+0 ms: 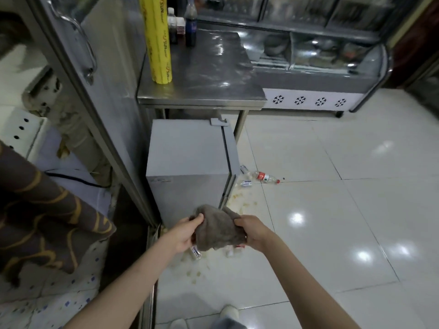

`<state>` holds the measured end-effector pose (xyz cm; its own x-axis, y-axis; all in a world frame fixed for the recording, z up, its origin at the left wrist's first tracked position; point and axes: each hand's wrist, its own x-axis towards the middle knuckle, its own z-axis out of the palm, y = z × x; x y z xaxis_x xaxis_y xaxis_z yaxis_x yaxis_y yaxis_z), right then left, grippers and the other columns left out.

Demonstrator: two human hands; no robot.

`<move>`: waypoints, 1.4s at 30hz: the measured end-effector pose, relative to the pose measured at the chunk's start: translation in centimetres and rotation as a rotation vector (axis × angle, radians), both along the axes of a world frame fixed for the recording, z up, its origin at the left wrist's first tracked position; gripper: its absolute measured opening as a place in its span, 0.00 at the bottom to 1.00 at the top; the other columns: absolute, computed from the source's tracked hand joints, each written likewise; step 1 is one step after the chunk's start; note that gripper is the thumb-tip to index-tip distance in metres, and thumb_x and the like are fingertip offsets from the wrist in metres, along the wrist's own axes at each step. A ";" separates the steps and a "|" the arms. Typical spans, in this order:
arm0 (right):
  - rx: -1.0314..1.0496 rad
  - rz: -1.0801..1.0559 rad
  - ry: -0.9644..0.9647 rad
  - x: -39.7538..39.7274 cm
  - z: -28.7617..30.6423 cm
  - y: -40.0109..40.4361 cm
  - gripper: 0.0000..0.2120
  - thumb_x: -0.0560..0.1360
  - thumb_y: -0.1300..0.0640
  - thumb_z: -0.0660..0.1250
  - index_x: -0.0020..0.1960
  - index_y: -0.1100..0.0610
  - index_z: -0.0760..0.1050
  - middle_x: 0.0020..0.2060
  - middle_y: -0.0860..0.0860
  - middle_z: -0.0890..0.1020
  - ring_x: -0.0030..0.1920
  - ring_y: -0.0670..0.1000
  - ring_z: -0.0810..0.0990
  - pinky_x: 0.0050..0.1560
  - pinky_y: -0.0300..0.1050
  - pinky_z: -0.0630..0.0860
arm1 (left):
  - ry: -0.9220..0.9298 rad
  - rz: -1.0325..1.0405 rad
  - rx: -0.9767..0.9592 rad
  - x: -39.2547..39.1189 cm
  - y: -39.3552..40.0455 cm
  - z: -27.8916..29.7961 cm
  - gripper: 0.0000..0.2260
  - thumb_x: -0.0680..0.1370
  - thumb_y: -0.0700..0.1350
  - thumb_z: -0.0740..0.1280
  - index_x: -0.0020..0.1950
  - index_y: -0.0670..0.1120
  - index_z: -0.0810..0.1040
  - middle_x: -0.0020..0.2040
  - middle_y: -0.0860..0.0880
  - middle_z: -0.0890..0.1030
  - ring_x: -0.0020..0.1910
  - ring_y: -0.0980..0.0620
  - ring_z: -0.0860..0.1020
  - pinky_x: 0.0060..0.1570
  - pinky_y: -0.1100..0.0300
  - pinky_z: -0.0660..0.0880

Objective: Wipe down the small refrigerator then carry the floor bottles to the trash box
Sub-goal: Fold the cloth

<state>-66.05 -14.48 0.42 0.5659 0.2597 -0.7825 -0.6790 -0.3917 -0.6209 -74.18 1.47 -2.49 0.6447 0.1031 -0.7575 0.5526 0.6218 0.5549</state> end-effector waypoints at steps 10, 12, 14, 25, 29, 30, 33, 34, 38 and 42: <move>-0.105 -0.087 -0.255 1.7 2.9 -5.2 0.07 0.76 0.67 0.60 0.48 0.63 0.76 0.42 0.56 0.79 0.38 0.48 0.76 0.35 0.38 0.73 | -0.039 -0.096 0.169 3.8 -4.7 2.0 0.13 0.74 0.37 0.69 0.58 0.40 0.75 0.50 0.42 0.81 0.45 0.47 0.80 0.40 0.55 0.79; -0.103 -0.093 -0.271 2.8 3.0 -6.7 0.06 0.76 0.66 0.61 0.48 0.62 0.76 0.42 0.55 0.79 0.39 0.48 0.76 0.36 0.39 0.73 | -0.041 -0.093 0.225 5.1 -6.0 2.1 0.13 0.73 0.36 0.71 0.57 0.41 0.75 0.50 0.42 0.81 0.46 0.46 0.79 0.47 0.52 0.78; -0.103 -0.096 -0.297 4.1 3.2 -8.5 0.06 0.74 0.66 0.62 0.46 0.61 0.77 0.39 0.52 0.78 0.39 0.47 0.76 0.35 0.38 0.72 | -0.054 -0.079 0.287 6.8 -7.5 2.1 0.13 0.72 0.36 0.72 0.56 0.40 0.75 0.51 0.41 0.81 0.48 0.44 0.80 0.48 0.51 0.78; -0.064 -0.036 -0.340 16.5 4.1 -21.3 0.08 0.74 0.67 0.62 0.51 0.58 0.75 0.45 0.54 0.78 0.46 0.53 0.76 0.45 0.44 0.74 | -0.029 -0.071 0.382 18.7 -19.4 2.7 0.18 0.71 0.39 0.74 0.58 0.43 0.74 0.55 0.43 0.80 0.52 0.44 0.79 0.50 0.49 0.79; -0.037 0.018 -0.339 21.7 4.0 -24.1 0.09 0.74 0.69 0.61 0.48 0.57 0.74 0.42 0.55 0.78 0.40 0.51 0.76 0.43 0.46 0.75 | -0.051 -0.027 0.432 22.9 -22.6 3.0 0.12 0.72 0.37 0.72 0.53 0.43 0.76 0.52 0.43 0.81 0.51 0.44 0.80 0.43 0.54 0.79; -0.027 0.022 -0.328 22.6 3.8 -24.5 0.10 0.73 0.70 0.61 0.48 0.57 0.74 0.40 0.55 0.78 0.38 0.51 0.76 0.40 0.44 0.75 | -0.046 -0.022 0.449 23.7 -23.0 3.0 0.13 0.72 0.37 0.72 0.55 0.43 0.76 0.52 0.43 0.81 0.52 0.44 0.79 0.43 0.55 0.79; 0.014 0.033 -0.286 25.3 3.4 -25.1 0.11 0.73 0.71 0.60 0.50 0.58 0.74 0.37 0.55 0.78 0.36 0.51 0.77 0.33 0.41 0.76 | -0.045 0.010 0.461 26.5 -23.2 3.0 0.19 0.71 0.37 0.73 0.60 0.41 0.75 0.56 0.43 0.80 0.53 0.43 0.80 0.51 0.50 0.79; 0.031 0.039 -0.276 26.3 3.4 -25.1 0.11 0.73 0.71 0.60 0.50 0.58 0.73 0.37 0.55 0.79 0.35 0.51 0.78 0.30 0.39 0.76 | -0.041 0.014 0.468 27.5 -23.1 3.2 0.20 0.71 0.37 0.73 0.61 0.41 0.75 0.56 0.43 0.80 0.54 0.43 0.80 0.53 0.49 0.78; 0.045 0.088 -0.264 30.9 3.5 -24.3 0.11 0.75 0.70 0.59 0.51 0.56 0.73 0.37 0.54 0.78 0.36 0.51 0.78 0.30 0.40 0.76 | -0.054 0.004 0.503 31.5 -22.3 3.6 0.20 0.72 0.38 0.72 0.63 0.43 0.74 0.57 0.45 0.80 0.52 0.46 0.79 0.46 0.53 0.79; 0.023 0.142 -0.299 36.1 4.1 -22.4 0.11 0.76 0.67 0.61 0.54 0.55 0.73 0.45 0.56 0.79 0.41 0.52 0.78 0.34 0.44 0.78 | -0.066 -0.014 0.572 36.7 -20.1 4.4 0.22 0.72 0.39 0.72 0.65 0.41 0.72 0.59 0.43 0.78 0.53 0.46 0.78 0.45 0.56 0.78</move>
<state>-29.91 -36.91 4.54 0.7262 0.3682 -0.5806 -0.4050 -0.4534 -0.7940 -37.44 -18.64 1.96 0.6931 0.4755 -0.5418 0.5113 0.2055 0.8345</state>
